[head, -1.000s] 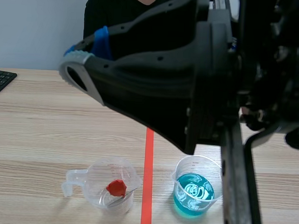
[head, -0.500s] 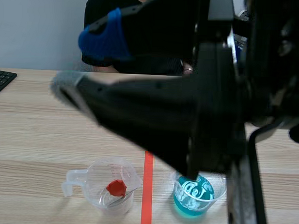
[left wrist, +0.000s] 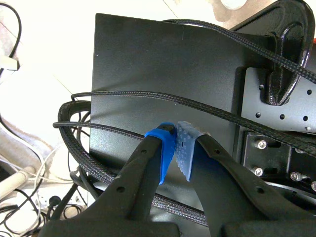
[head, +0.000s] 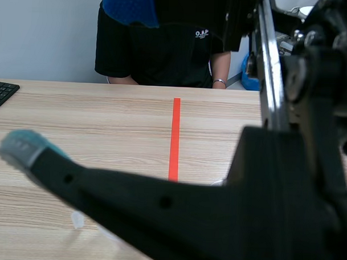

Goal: Do the redox reaction experiment.
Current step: 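Lift the metal plate out of the left beaker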

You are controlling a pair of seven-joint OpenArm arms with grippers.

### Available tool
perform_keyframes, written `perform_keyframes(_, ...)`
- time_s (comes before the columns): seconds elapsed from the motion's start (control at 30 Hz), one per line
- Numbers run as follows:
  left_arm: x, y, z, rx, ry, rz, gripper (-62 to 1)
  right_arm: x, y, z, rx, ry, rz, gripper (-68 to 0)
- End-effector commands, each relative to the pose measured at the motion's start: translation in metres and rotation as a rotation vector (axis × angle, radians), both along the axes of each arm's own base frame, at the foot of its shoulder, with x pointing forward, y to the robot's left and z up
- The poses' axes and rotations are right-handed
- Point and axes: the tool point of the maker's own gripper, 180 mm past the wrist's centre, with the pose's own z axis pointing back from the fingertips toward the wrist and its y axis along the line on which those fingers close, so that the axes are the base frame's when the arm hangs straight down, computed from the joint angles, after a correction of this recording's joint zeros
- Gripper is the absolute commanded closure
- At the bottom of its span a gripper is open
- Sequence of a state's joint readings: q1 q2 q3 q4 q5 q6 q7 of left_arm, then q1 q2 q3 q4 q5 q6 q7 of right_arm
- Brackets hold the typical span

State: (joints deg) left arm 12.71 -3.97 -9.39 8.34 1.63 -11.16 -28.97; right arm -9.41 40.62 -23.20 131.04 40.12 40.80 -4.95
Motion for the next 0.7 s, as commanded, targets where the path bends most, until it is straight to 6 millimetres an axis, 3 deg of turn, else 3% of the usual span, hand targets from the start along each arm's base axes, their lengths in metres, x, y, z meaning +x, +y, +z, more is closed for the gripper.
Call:
perform_keyframes(0.0, -0.001, 0.002, 0.002, 0.003, -0.010, 0.002, -2.7, 0.000, 0.000, 0.003, 0.003, -0.009, -0.001, -67.9)
perform_keyframes(0.2, -0.001, 0.002, 0.002, 0.003, -0.010, 0.002, -2.7, 0.004, 0.000, -0.011, -0.079, 0.002, -0.019, -67.9)
perform_keyframes(0.67, -0.001, 0.002, 0.002, 0.003, -0.010, 0.002, -2.7, 0.014, -0.004, -0.050, -0.090, 0.147, -0.009, -67.9)
